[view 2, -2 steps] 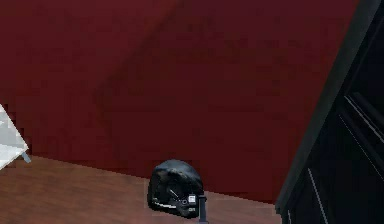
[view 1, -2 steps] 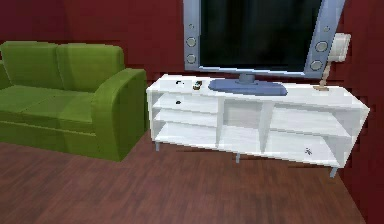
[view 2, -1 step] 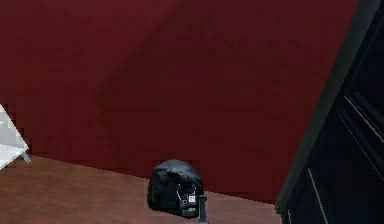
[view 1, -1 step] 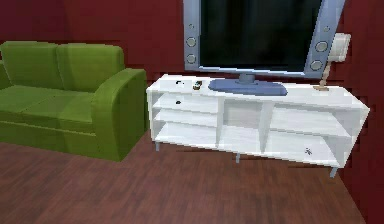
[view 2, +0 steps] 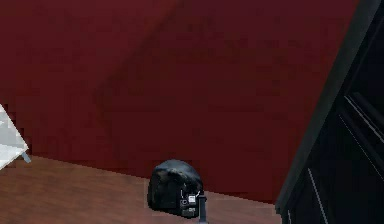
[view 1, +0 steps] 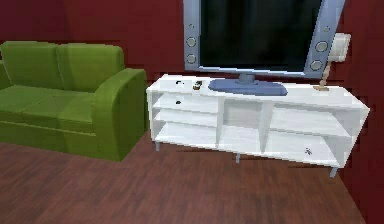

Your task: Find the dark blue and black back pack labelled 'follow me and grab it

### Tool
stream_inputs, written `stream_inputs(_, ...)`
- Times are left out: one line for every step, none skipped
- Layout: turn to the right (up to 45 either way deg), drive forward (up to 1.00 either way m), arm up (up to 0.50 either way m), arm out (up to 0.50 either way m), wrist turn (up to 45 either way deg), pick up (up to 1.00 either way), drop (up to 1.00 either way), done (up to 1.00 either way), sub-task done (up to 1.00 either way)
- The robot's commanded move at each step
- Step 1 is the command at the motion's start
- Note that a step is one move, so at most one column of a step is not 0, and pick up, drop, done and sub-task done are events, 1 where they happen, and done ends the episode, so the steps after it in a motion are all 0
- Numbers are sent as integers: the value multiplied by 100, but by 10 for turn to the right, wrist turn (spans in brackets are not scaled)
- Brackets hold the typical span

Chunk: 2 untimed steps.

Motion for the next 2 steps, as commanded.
stream_inputs(0, 0, -30, 0, 0, 0, 0, 0, 0)
stream_inputs(0, 0, 0, 0, 0, 100, 0, 0, 0)
